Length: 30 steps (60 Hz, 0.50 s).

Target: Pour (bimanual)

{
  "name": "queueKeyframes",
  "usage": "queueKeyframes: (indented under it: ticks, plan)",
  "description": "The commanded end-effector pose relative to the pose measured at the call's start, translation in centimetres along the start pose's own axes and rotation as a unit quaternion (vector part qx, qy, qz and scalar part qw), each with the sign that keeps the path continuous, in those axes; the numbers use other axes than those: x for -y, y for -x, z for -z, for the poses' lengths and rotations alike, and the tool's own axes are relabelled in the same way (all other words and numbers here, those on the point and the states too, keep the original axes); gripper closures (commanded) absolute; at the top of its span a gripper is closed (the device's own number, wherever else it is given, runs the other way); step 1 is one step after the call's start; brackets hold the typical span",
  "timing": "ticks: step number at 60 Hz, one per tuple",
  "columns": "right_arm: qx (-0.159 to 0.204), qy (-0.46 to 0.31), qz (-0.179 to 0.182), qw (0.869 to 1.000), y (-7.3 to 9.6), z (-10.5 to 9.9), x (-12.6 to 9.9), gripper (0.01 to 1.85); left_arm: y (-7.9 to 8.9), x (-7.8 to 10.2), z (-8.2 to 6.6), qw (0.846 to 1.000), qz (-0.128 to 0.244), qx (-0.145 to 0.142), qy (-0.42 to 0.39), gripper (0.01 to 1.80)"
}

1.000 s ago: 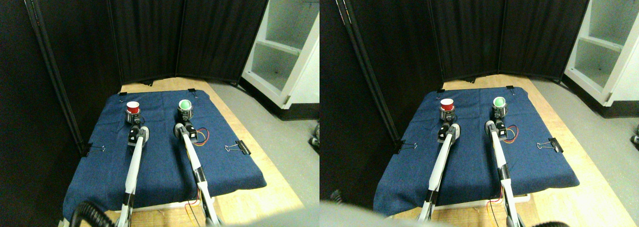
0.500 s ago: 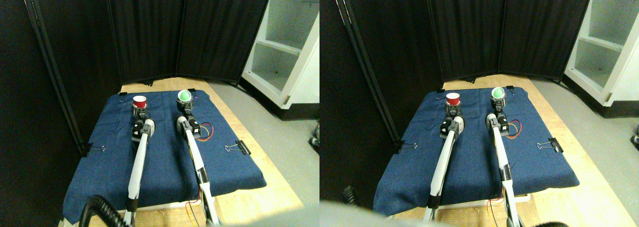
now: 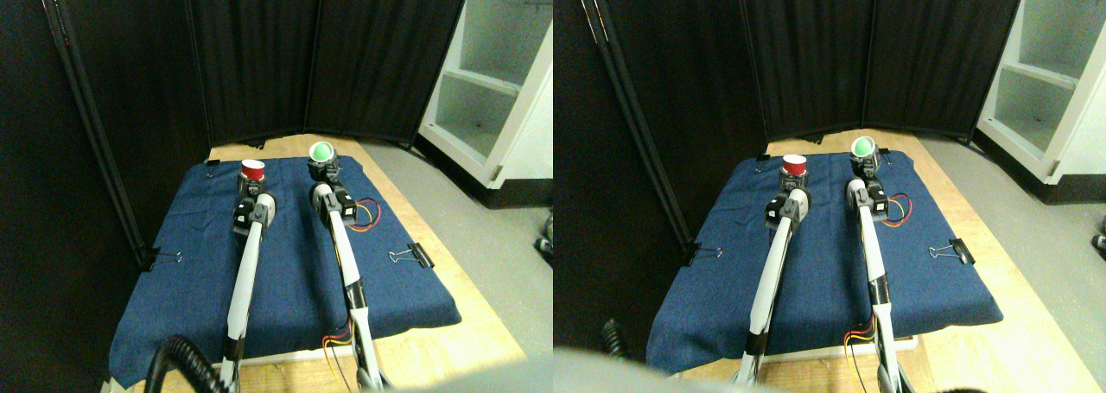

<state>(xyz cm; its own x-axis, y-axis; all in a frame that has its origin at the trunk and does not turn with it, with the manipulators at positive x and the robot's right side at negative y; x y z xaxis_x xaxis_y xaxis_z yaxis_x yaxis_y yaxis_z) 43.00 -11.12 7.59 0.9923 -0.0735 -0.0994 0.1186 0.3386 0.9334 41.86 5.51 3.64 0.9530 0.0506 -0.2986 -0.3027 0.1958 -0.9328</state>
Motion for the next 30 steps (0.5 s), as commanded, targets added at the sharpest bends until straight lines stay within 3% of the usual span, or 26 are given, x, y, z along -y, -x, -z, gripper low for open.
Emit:
queueKeyframes:
  ticks: [1,27,30]
  plan:
    - [0.005,0.022,-0.037,0.999,0.4,-0.4,-1.8,1.53,0.3,1.6,0.4,1.0,0.025,-0.011,0.008,1.48]
    - [-0.018,0.077,-0.046,0.996,0.7,0.2,-4.2,1.53,2.0,3.9,1.8,0.999,0.025,-0.048,0.0,1.48]
    - [-0.028,0.103,-0.063,0.992,0.7,0.2,-4.4,1.53,2.2,4.1,1.9,0.998,0.026,-0.049,-0.001,1.48]
